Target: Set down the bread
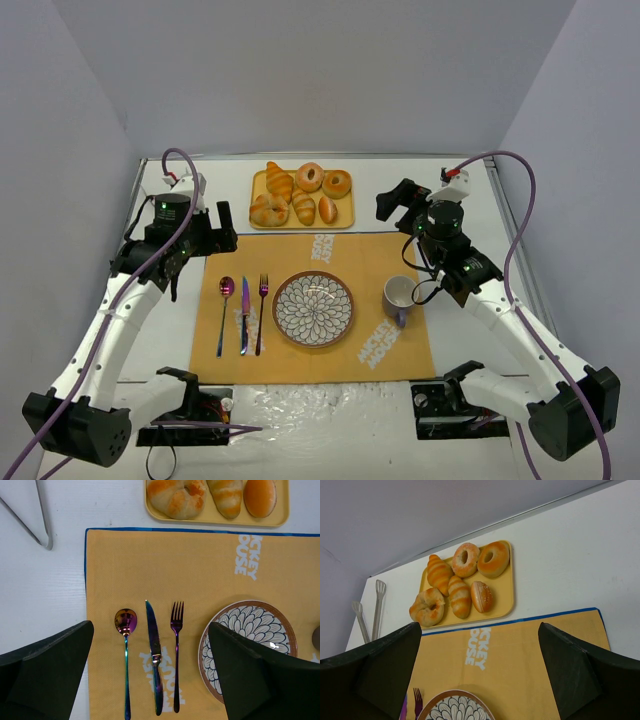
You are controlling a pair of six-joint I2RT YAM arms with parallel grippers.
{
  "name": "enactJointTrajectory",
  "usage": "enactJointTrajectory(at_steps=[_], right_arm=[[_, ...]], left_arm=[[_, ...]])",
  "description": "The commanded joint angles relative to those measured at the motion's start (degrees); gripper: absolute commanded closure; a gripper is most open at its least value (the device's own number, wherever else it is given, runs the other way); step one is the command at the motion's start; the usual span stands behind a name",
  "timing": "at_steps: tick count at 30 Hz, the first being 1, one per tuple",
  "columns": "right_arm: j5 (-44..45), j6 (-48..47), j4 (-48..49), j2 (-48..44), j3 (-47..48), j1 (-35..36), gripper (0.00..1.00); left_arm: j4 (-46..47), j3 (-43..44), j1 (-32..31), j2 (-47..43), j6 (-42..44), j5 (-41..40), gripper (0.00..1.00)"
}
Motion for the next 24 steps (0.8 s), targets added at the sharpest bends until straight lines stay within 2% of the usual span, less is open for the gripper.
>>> enactJointTrajectory(at_steps=[1, 24], right_arm=[[1.1, -0.5, 3.7, -1.5, 0.1, 0.2, 0.00], [-0.5, -0.9, 2.9, 2.2, 0.6, 0.2, 0.00]], left_arm=[[3.4, 2.5, 0.2, -0.3, 0.0, 0.4, 0.03], [2.9, 2.6, 0.3, 0.7, 0.1, -0.3, 0.03]])
